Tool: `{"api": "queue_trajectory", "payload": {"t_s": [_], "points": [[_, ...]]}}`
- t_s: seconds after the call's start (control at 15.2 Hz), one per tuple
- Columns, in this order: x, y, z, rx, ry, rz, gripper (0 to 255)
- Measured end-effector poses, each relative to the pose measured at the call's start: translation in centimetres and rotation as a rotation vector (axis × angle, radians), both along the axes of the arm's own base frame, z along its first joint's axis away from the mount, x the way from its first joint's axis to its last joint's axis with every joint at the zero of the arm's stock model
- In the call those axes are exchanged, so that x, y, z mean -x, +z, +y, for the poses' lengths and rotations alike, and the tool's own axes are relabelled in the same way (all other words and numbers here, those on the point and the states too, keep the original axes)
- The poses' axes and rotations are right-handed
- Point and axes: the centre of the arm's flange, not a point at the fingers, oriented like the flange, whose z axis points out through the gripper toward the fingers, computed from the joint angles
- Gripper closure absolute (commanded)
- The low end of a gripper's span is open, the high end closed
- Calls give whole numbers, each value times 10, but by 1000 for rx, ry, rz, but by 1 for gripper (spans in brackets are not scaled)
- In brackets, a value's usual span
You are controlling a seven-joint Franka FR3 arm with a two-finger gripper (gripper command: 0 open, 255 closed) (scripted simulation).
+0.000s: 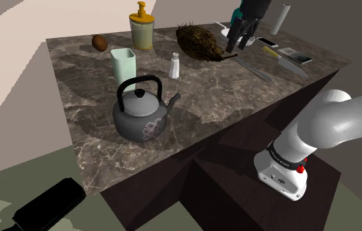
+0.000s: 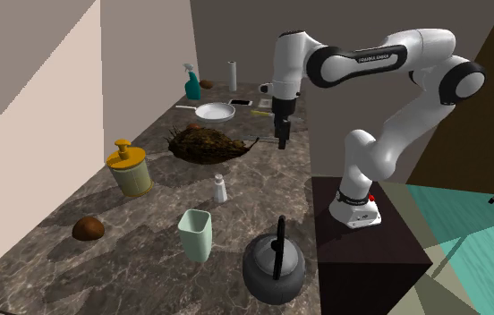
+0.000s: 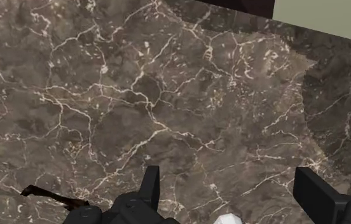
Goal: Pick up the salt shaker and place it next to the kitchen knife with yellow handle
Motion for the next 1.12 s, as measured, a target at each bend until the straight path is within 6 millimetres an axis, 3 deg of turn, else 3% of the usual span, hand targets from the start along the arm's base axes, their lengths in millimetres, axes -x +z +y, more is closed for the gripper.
{"api": "queue_trajectory", "payload": {"t_s": [0.66, 1.12], "points": [[-90, -59, 53, -3, -102, -121, 0], [-150, -91, 79, -5, -169, -202, 0]]}}
